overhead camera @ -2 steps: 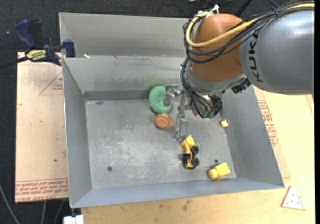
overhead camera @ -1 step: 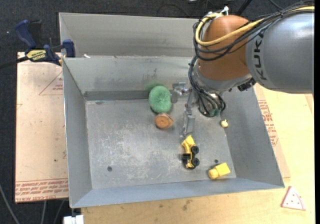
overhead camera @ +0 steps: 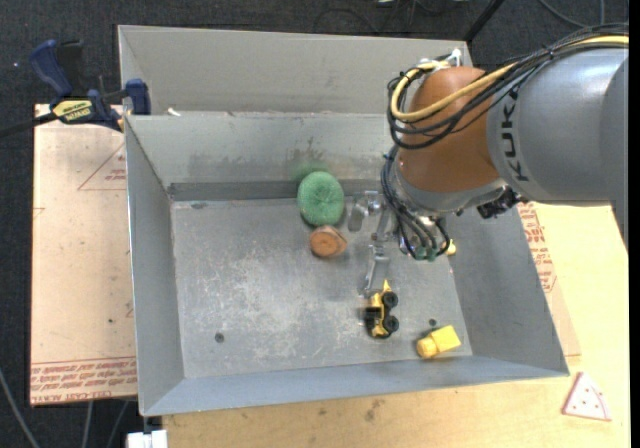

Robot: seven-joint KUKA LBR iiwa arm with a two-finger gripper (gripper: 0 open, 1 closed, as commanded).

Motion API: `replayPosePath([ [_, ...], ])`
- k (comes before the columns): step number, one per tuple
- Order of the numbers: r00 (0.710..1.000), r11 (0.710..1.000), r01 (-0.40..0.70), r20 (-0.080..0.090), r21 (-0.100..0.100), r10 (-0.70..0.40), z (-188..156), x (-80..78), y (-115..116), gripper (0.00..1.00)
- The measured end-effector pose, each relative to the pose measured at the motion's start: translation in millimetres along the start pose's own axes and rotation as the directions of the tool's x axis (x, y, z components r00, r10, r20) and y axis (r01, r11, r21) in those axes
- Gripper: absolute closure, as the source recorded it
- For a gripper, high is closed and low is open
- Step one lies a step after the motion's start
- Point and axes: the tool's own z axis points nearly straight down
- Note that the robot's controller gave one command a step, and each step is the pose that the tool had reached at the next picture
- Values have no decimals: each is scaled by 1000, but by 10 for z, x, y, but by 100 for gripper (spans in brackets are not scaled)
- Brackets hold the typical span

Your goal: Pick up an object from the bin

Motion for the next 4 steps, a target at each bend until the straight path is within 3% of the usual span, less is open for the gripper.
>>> replayPosePath([
  [1,976,976,-220,6,-2,220,358,-331,154,0],
  [2,1000,1000,-6,2,-3,6,524,-350,324,100],
  [3,1000,1000,-7,2,-3,7,525,-349,324,100],
  [4,999,999,-45,12,-2,45,-1310,-454,148,100],
])
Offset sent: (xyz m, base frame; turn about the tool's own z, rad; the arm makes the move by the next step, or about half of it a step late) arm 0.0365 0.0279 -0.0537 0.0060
